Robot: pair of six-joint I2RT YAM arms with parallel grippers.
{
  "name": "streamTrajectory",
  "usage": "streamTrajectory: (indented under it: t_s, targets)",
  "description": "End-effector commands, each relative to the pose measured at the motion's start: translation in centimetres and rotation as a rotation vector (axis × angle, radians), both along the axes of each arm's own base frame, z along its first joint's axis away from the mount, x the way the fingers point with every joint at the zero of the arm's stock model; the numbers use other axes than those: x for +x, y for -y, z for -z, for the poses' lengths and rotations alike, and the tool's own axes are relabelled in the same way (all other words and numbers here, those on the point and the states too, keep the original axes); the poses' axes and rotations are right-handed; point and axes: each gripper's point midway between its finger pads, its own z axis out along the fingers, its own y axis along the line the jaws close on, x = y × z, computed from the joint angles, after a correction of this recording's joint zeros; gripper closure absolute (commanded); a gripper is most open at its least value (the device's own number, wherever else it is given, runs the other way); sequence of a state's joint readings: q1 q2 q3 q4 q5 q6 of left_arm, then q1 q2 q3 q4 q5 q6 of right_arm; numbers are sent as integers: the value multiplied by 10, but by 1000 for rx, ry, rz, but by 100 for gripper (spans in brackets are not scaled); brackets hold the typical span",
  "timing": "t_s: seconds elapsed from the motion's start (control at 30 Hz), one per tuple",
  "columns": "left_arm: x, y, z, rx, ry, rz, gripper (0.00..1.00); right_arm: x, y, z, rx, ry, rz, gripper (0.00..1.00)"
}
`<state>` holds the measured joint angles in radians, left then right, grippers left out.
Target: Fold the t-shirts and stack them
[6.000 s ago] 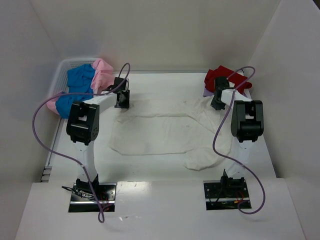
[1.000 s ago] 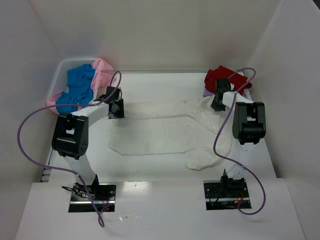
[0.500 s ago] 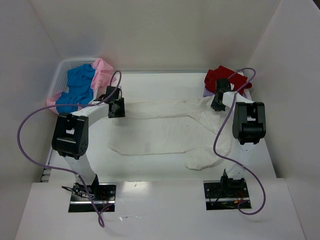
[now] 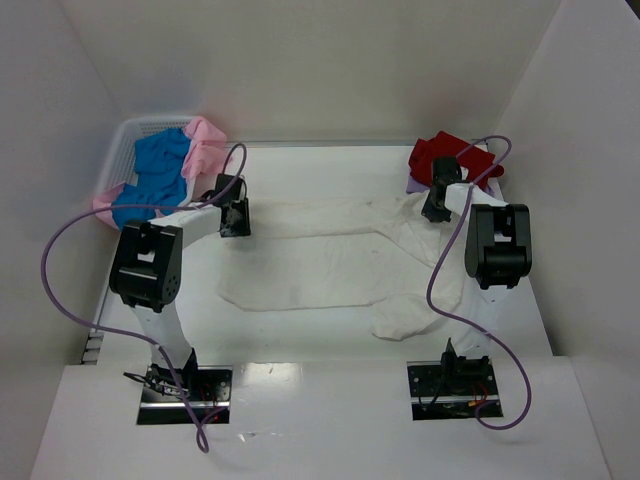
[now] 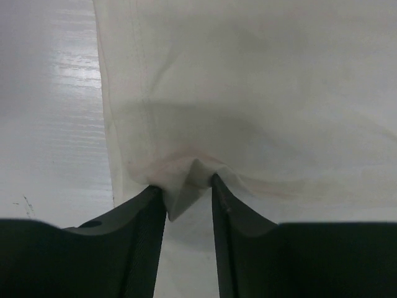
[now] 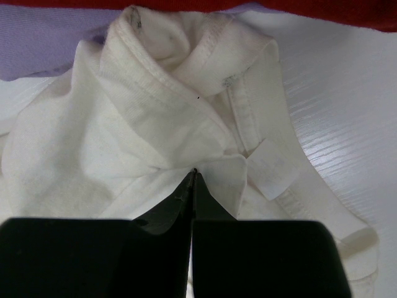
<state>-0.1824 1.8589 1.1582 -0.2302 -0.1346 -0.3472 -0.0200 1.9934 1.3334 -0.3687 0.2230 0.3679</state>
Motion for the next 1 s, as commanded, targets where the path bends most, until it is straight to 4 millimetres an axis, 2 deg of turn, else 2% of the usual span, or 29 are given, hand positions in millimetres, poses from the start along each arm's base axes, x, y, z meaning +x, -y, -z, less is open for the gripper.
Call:
streamTrajectory:
  t_s: [0.0, 0.17, 0.33, 0.47, 0.7, 0.83, 0.97]
  targets:
    - [10, -6, -8, 38, 29, -50, 68, -2, 3, -12, -11, 22, -3, 100]
    - [5, -11, -14, 50, 36, -72, 86, -2, 3, -12, -11, 22, -3, 100]
    - [-5, -20, -16, 99, 0, -83, 94, -2, 3, -12, -11, 22, -3, 100]
    - [-14, -35, -19, 173, -29, -110, 94, -2, 3, -12, -11, 22, -3, 100]
    - [-16, -52, -30, 237, -16, -159, 91, -3, 3, -8, -11, 13, -3, 100]
    - [-20, -61, -28, 289, -37, -159, 91, -3, 3, -8, -11, 13, -3, 100]
    - [-20, -63, -28, 311, -41, -147, 95, -3, 3, -8, -11, 13, -3, 100]
